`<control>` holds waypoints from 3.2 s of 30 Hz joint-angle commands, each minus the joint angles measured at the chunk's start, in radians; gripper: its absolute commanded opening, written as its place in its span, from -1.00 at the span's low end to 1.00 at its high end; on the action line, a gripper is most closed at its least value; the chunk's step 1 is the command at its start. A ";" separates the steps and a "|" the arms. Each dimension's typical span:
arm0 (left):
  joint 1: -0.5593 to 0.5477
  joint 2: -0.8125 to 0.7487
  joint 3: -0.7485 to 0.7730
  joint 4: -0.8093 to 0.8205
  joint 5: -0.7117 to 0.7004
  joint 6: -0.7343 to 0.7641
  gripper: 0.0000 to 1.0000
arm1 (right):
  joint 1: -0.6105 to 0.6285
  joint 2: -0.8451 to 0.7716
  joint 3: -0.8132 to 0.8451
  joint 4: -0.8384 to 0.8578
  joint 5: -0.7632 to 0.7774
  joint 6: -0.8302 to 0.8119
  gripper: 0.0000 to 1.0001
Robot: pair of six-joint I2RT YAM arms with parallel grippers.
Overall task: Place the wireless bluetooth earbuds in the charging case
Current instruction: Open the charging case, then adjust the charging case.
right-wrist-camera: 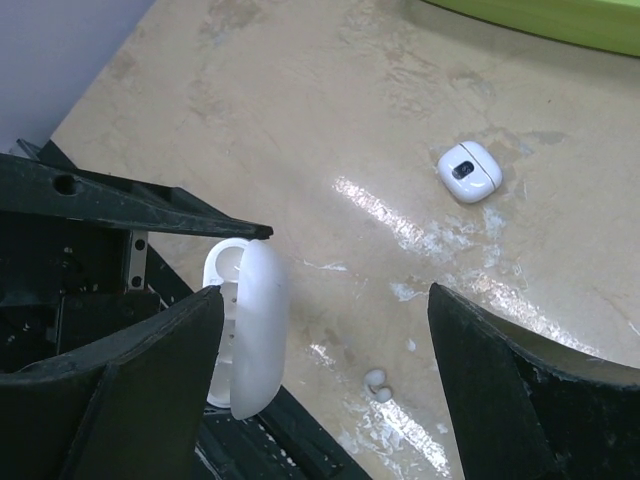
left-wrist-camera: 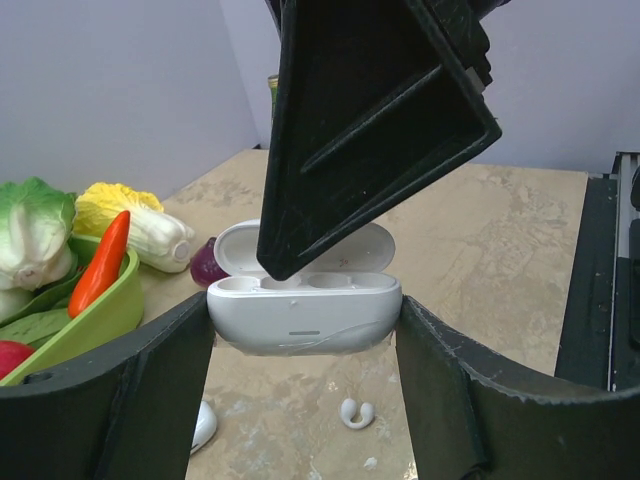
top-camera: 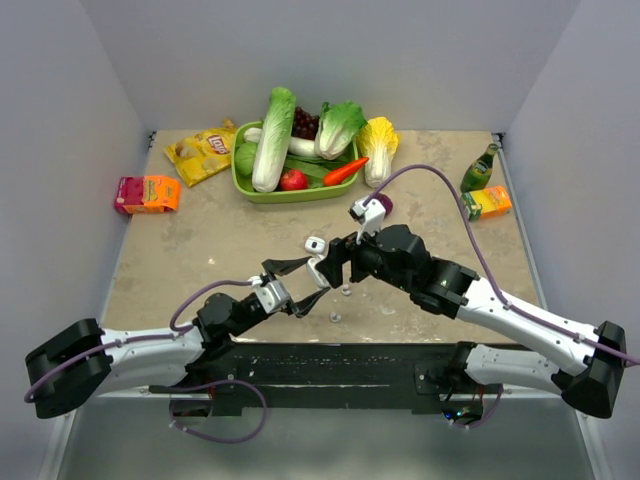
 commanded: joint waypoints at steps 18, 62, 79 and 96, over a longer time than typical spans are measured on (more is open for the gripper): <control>-0.016 -0.052 -0.007 0.066 -0.003 0.025 -1.00 | -0.036 -0.051 -0.021 0.034 0.012 0.046 0.64; -0.028 -0.055 -0.008 0.069 -0.036 0.031 -1.00 | -0.093 -0.039 -0.055 0.148 -0.196 0.091 -0.81; -0.028 0.035 0.056 -0.032 -0.185 -0.071 0.07 | -0.092 -0.067 0.112 -0.015 -0.133 -0.144 -1.00; -0.025 0.017 0.096 -0.150 -0.231 -0.249 1.00 | 0.023 -0.073 0.239 -0.152 0.104 -0.391 -1.00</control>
